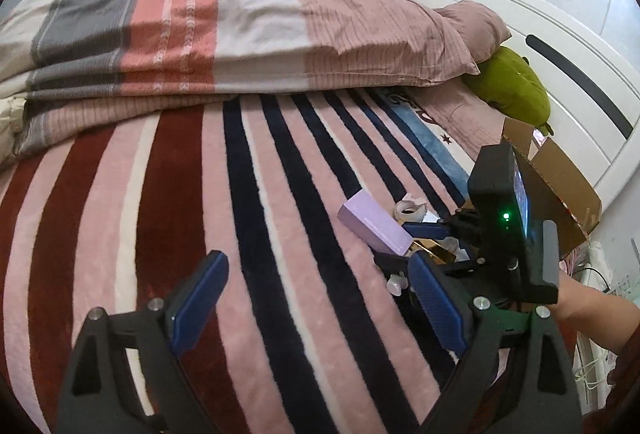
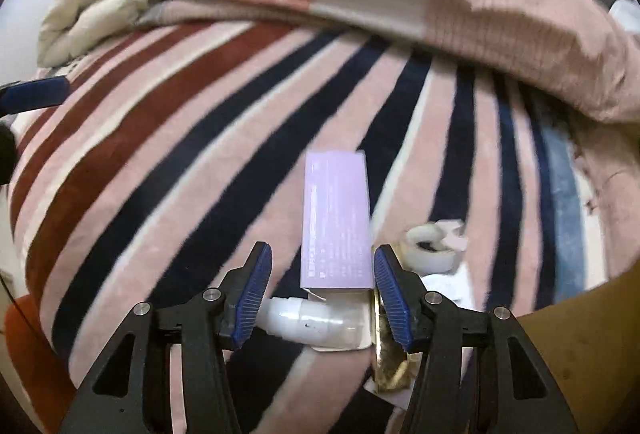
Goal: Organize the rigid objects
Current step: 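Grasp the lilac box with the right tool, then lower the lilac box into the cardboard box and release it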
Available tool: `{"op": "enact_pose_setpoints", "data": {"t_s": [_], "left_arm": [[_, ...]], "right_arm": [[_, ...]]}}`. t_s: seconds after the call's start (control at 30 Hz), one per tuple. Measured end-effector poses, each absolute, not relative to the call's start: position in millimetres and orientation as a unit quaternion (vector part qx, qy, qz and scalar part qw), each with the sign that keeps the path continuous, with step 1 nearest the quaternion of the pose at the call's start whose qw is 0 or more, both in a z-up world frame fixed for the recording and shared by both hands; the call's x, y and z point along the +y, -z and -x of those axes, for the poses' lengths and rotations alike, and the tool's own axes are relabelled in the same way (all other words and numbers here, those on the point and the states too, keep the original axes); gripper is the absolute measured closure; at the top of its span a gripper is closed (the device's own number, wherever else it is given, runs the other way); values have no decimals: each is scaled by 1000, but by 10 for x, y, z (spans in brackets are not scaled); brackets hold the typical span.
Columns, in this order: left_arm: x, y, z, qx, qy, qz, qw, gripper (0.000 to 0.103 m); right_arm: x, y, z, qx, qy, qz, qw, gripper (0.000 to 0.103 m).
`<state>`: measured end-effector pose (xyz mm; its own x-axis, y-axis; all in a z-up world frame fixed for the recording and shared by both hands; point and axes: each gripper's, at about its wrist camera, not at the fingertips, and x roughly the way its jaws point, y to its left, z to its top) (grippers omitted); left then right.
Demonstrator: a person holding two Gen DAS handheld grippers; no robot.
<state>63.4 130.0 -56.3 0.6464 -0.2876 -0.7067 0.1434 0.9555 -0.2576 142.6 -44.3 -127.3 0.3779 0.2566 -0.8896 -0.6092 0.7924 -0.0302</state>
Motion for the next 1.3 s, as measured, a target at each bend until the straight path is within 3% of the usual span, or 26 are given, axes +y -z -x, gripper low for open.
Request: {"op": "enact_pose_setpoints", "data": {"t_s": [0.07, 0.37, 0.7, 0.93, 1.3], "left_arm": [[1297, 575, -645, 405, 121, 93, 901, 13], [1301, 473, -653, 403, 130, 106, 900, 13], [1168, -61, -650, 358, 178, 126, 908, 14], [677, -448, -768, 338, 231, 102, 906, 44], [-657, -540, -1317, 363, 320, 57, 873, 48]], "right_arm": [[-440, 1298, -1442, 485, -265, 194, 810, 70], [-257, 1275, -1413, 477, -274, 232, 802, 71], [-194, 193, -948, 404, -377, 192, 811, 71], [-517, -373, -767, 382, -398, 166, 817, 71], [-1768, -586, -953, 412, -327, 110, 843, 71]]}}
